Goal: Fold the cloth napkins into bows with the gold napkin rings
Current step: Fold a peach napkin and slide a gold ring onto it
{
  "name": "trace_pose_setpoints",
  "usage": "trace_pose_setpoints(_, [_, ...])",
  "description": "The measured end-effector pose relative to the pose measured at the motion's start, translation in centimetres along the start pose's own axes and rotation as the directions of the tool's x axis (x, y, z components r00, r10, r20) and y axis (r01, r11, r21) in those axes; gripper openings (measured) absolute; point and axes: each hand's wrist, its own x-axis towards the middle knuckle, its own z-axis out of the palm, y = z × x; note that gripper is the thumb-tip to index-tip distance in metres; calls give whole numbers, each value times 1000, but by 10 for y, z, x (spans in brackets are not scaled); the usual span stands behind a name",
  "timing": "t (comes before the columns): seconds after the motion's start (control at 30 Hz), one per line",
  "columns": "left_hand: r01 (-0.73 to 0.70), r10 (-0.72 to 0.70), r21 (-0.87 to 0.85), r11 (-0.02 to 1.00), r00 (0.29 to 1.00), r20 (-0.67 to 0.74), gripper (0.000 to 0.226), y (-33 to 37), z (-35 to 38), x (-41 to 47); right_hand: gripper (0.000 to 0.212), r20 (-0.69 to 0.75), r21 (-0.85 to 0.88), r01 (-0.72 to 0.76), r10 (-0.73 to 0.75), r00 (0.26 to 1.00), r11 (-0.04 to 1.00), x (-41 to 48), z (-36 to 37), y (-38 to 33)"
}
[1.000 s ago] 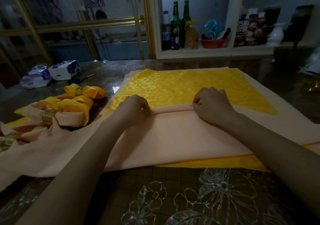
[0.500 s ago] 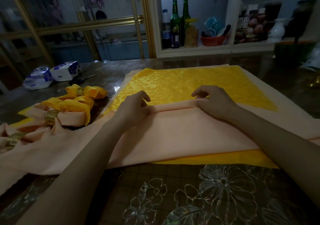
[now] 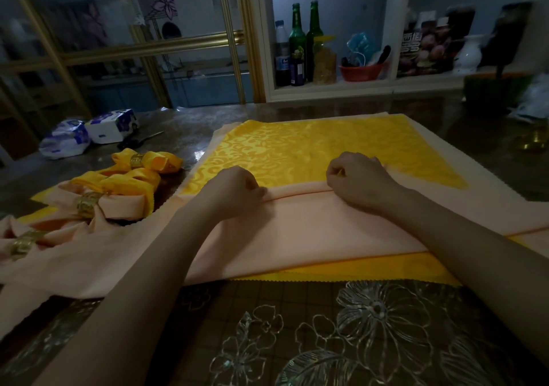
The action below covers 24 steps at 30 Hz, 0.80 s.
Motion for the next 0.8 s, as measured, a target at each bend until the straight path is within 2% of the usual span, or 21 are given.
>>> trace_pose_setpoints(0.17, [-34,35,22,999,999,-29,15,-2,4,1,16,28,-24,6,-5,1000,1000,3,7,-2])
trace_pose_setpoints(0.27, [-31,31,5,1000,999,-44,10,-5,6,2,21,108,-36,30,-25,994,999,5,9,-2])
trace_pose_setpoints(0.33, [-21,21,-26,999,1000,-22,17,-7,3,2,25,170,-48,34,-26,985,998,5,5,-2])
trace_pose_setpoints(0.5, [-56,55,9,998,996,69,24,-16,-8,1,26,240,164,-21,-20,971,986,2,-12,1])
trace_pose_setpoints(0.67, [-48,58,-97,994,993,103,25,-23,-15,-3,24,251,258,-26,-41,967,966,4,-15,11])
trace_pose_setpoints(0.8, [12,9,-134,991,988,155,27,-30,-21,-5,24,252,284,0,-75,965,959,5,-18,17])
